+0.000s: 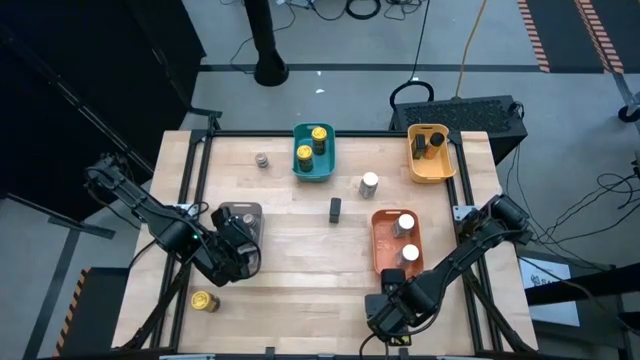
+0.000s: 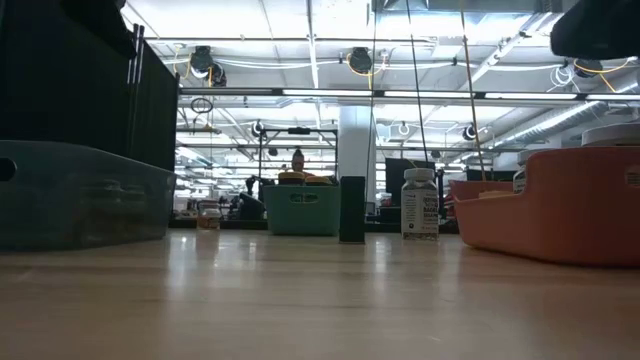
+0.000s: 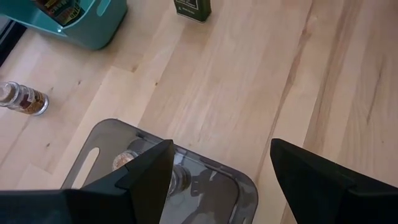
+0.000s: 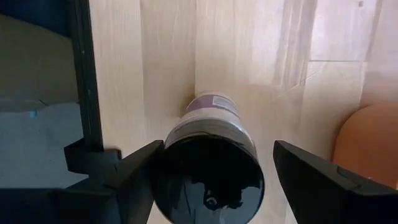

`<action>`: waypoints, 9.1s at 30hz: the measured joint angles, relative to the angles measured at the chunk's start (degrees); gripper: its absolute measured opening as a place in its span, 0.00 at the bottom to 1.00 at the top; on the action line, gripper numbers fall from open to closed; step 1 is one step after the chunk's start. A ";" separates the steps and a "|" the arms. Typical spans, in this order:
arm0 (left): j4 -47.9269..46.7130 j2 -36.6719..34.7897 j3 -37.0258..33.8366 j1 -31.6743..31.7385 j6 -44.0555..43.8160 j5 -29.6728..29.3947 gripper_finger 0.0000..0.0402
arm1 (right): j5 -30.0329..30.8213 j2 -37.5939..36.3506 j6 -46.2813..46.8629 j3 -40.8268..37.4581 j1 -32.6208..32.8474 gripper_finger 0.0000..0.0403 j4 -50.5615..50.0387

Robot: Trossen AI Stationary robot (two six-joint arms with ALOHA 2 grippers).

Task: Sort spices by type
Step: Put the black seasoning bottle into the yellow bin, then put the white seasoning bottle into the orange bin

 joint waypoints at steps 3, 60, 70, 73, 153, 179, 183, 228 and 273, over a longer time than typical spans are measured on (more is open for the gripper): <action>-0.01 0.00 0.00 0.00 0.02 -0.63 0.68 | -0.11 0.01 0.51 0.00 -0.17 0.70 0.07; -0.27 0.00 0.02 0.28 4.81 -8.51 0.68 | -0.52 -11.63 -24.61 28.29 -85.52 0.45 -33.73; -0.31 0.00 0.02 0.28 4.55 -8.44 0.68 | -1.27 -11.81 -27.78 10.53 -97.26 0.45 -33.70; -0.31 0.00 0.02 0.28 4.60 -8.42 0.68 | -1.29 -12.97 -30.04 7.28 -98.21 0.45 -33.12; -0.05 -0.02 0.04 0.28 4.50 -10.04 0.68 | -1.49 -25.72 -28.90 -14.61 -100.81 0.61 -8.53; 1.77 0.00 0.04 0.28 4.51 -14.43 0.68 | 14.82 -39.75 -17.10 -2.01 -61.78 0.61 -9.16; 1.76 0.00 0.04 0.28 4.52 -14.52 0.68 | 16.35 -36.29 -16.37 -2.01 -56.68 0.61 -5.32; 1.24 0.00 0.04 0.28 4.94 -15.83 0.68 | 8.59 -9.55 -20.55 -2.47 -61.53 0.60 -3.88; 1.24 0.00 0.04 0.27 5.00 -16.51 0.68 | 2.73 -13.43 -17.81 -7.21 -60.03 0.44 1.45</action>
